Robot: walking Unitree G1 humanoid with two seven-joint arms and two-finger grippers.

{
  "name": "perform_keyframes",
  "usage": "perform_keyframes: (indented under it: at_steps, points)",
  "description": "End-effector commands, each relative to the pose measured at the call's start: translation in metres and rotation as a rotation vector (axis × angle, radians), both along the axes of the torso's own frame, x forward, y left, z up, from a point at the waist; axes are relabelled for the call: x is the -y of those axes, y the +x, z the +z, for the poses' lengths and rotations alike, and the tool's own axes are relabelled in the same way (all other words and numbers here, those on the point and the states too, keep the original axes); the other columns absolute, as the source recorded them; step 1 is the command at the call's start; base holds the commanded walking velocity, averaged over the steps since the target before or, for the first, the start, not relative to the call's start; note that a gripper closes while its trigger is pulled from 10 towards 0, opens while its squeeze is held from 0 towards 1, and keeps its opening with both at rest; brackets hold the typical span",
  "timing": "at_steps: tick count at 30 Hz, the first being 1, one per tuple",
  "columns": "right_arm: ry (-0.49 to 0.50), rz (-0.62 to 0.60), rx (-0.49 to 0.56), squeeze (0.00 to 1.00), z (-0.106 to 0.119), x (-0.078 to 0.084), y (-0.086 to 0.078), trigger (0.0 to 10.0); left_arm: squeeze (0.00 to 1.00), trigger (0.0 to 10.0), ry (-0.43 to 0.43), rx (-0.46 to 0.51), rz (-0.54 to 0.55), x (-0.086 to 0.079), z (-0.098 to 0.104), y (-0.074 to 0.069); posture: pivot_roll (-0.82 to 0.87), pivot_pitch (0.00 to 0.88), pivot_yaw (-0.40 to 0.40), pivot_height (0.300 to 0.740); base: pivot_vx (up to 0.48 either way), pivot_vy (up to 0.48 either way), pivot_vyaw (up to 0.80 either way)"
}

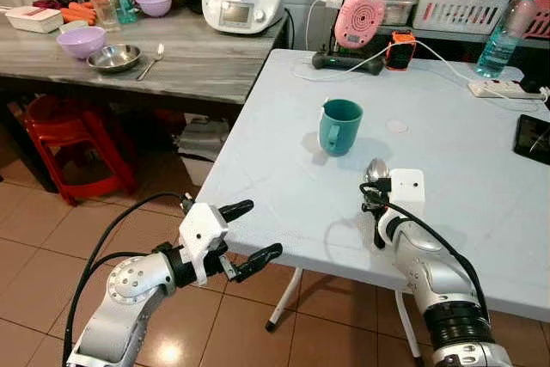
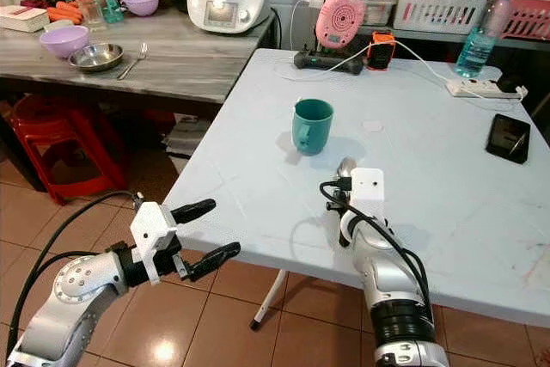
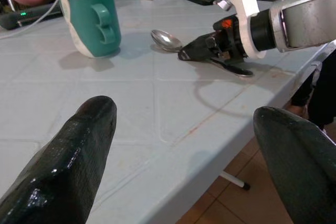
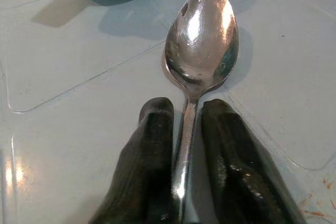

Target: Setting the table

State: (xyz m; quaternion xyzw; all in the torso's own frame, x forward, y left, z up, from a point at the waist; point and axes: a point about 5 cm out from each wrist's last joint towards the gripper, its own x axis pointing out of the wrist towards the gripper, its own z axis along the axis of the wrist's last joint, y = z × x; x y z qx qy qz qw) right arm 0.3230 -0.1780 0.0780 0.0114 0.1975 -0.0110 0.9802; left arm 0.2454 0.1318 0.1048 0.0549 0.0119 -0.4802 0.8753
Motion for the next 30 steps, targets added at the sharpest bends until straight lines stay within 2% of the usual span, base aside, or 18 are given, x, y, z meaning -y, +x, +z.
perform_keyframes:
  at_steps: [1,11,20,23,26,27,29,30]
  points:
    - [-0.002,-0.068,-0.111,0.0,-0.022,0.015,-0.012,0.0,0.0,10.0,0.034,-0.007,-0.024,-0.003,-0.004,0.001,0.0,0.015,0.026,0.74,0.0,0.0,0.0]
    - [0.012,-0.075,-0.109,0.0,-0.024,0.015,-0.012,0.0,0.0,10.0,0.048,-0.001,-0.04,-0.003,-0.006,0.002,0.0,0.008,0.03,0.74,0.0,0.0,0.0]
    - [0.044,-0.095,-0.112,0.0,-0.027,0.015,-0.014,0.0,0.0,10.0,0.014,0.037,0.036,-0.005,-0.005,0.008,0.0,0.0,0.026,0.74,0.0,0.0,0.0]
    - [0.094,-0.17,-0.066,0.0,-0.017,0.019,-0.015,0.0,0.0,10.0,-0.013,0.075,0.162,-0.009,0.0,0.019,0.01,0.0,0.024,0.74,0.0,0.0,0.0]
    - [0.113,-0.207,0.015,0.0,0.001,0.018,-0.013,0.0,0.0,10.0,0.015,0.115,0.311,-0.017,0.0,0.027,0.01,0.0,0.025,0.74,0.0,0.0,0.0]
    - [0.123,-0.235,0.062,0.0,0.011,0.018,-0.015,0.0,0.0,10.0,0.018,0.1,0.43,-0.023,-0.002,0.033,0.01,0.0,0.025,0.74,0.0,0.0,0.0]
    - [0.131,-0.246,0.074,0.0,0.013,0.017,-0.015,0.0,0.0,10.0,0.013,0.093,0.459,-0.024,-0.003,0.034,0.0,0.0,0.024,0.74,0.0,0.0,0.0]
    - [0.152,-0.297,0.114,0.0,0.02,0.017,-0.02,0.0,0.0,10.0,0.011,0.091,0.533,-0.029,-0.005,0.038,0.0,0.0,0.024,0.74,0.0,0.0,0.0]
